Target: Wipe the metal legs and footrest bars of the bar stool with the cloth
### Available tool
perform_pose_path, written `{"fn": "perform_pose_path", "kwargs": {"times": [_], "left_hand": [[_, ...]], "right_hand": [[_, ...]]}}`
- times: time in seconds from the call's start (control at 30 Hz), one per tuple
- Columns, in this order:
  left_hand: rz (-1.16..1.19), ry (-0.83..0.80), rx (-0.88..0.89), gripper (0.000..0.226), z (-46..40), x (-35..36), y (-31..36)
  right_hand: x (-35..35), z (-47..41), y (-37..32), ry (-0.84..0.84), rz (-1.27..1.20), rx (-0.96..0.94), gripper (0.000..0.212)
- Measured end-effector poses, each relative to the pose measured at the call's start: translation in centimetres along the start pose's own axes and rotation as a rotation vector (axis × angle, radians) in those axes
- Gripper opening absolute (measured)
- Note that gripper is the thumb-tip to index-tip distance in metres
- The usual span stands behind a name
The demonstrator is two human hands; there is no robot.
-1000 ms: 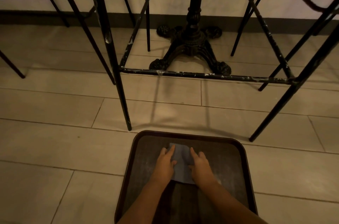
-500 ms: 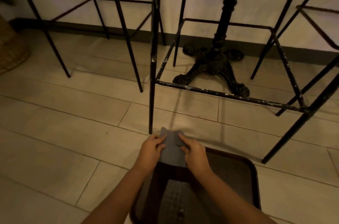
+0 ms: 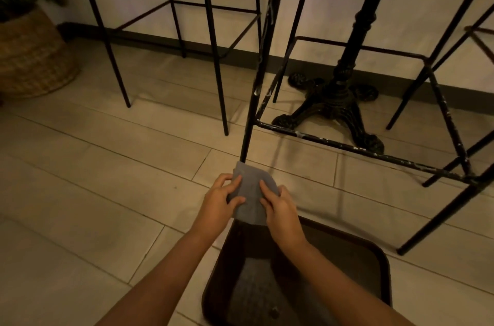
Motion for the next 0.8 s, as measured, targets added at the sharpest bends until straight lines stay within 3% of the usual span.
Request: {"fn": "perform_pose_path", "kwargs": {"times": [0.07,0.17,0.33,0.43,0.8], "left_hand": [[-0.004,0.017,0.018,0.051,-0.3,-1.1,0.1],[-0.005,0.038,0.057,0.051,-1.0,-2.8,0.2],[0.084,0.077,0.097,0.051,-2.6,-6.3,0.3],[0.11,0.076,0.127,0.049,-4.1,-8.6,0.2],[0.215,-0.006,0.248,0.043,-12.7,-15.9,1.2]], "right_hand": [[0.3,-0.7,-0.9,0.072,0.006,-0.029,0.035],[0.9,-1.2,-2.8,0.047,0.014,-0.072,0.044],[0.7,-3.1,-6.5,0.08,0.006,-0.051,0.044],[0.1,-4.1,-9.4,0.253,0.035,-0.093,0.044],[-0.2,-11.0,-16.1,0.517,0.0,0.057,0.04]]}}
Point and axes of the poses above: each hand's wrist, its own z-axis away from the middle knuckle, its own x-axis out of the palm, y = z × x, the point moved 8 cm from there along -z, towards the middle knuckle, and after that the axes turned 12 degrees about z, right-handed, at the moved point
